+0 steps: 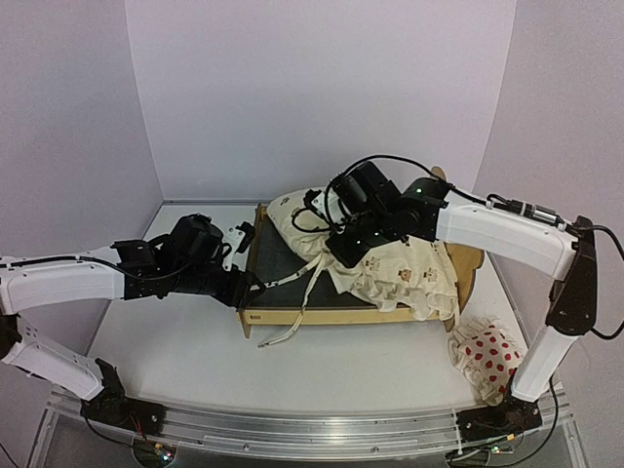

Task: Set up the pet bed

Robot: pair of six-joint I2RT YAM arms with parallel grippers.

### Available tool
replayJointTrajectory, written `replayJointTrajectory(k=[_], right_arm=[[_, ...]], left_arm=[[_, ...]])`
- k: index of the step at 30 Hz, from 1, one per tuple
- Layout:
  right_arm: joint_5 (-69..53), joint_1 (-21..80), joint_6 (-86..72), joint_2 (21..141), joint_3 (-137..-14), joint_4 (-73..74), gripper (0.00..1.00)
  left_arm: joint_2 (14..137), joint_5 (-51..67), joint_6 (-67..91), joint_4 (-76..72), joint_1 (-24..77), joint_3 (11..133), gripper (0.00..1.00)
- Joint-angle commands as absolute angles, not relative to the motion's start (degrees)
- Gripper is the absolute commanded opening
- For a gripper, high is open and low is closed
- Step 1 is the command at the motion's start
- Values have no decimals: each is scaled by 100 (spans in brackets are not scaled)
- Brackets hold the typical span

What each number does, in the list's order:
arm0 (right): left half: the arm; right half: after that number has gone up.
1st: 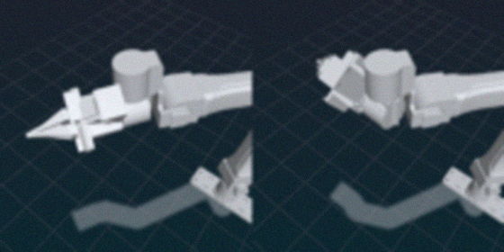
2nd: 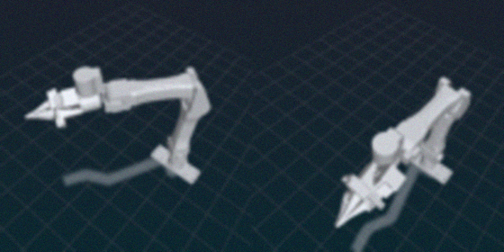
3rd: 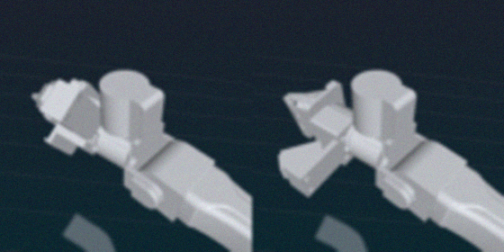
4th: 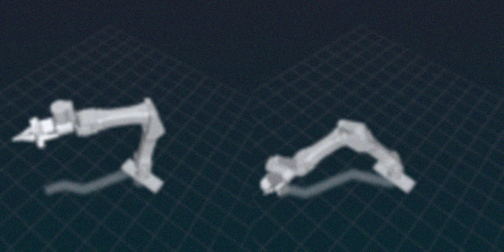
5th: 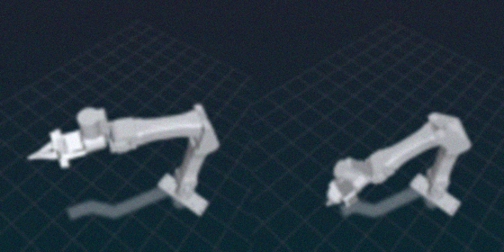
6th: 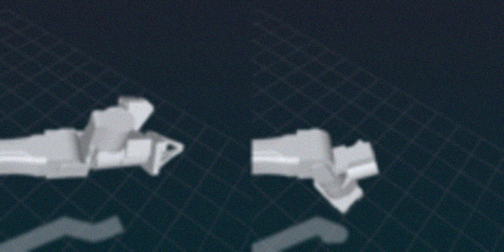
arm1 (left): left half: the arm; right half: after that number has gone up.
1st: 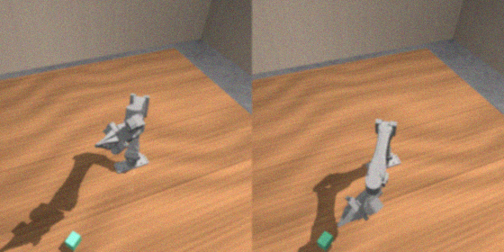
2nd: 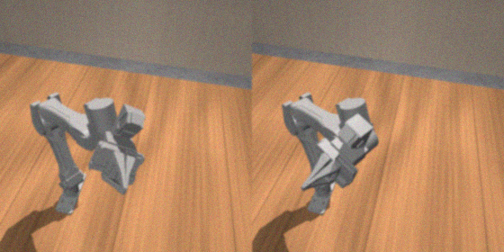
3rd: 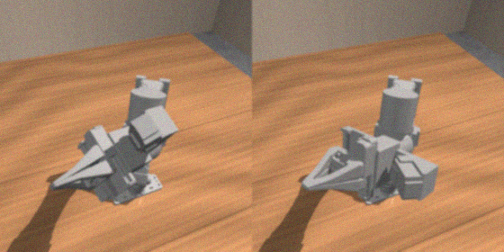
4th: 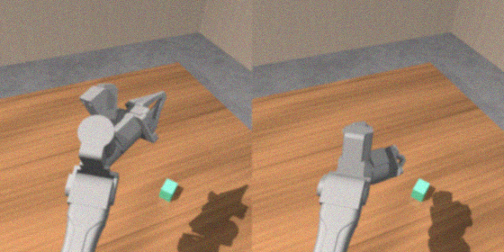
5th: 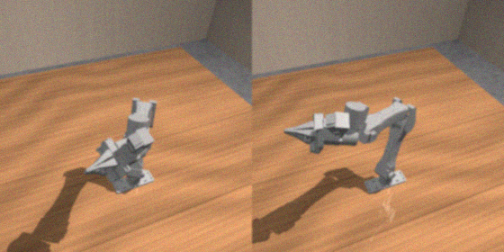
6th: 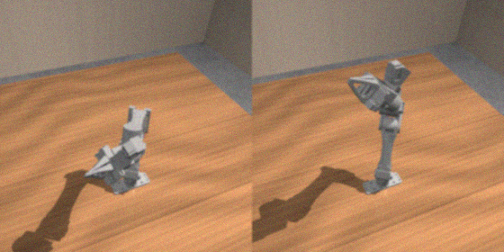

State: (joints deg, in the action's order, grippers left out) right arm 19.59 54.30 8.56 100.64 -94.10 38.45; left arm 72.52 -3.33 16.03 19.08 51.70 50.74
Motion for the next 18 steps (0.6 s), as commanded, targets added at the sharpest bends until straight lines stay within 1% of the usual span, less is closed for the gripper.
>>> replayJointTrajectory(k=[1, 5, 8, 18], right_arm=[[2215, 5228, 853, 9539, -9211, 3827, 0], [2204, 5143, 854, 9405, -9059, 3820, 0], [2157, 5112, 840, 9345, -8969, 3793, 0], [2025, 5089, 774, 9299, -8860, 3746, 0]], left_arm=[[7412, -18, 1159, 1621, 5228, 5246, 65], [7566, 192, 882, 1549, 5248, 5284, 68], [7712, 189, 663, 1409, 5275, 5333, 68], [8174, -395, 144, 939, 5309, 5523, 64]])
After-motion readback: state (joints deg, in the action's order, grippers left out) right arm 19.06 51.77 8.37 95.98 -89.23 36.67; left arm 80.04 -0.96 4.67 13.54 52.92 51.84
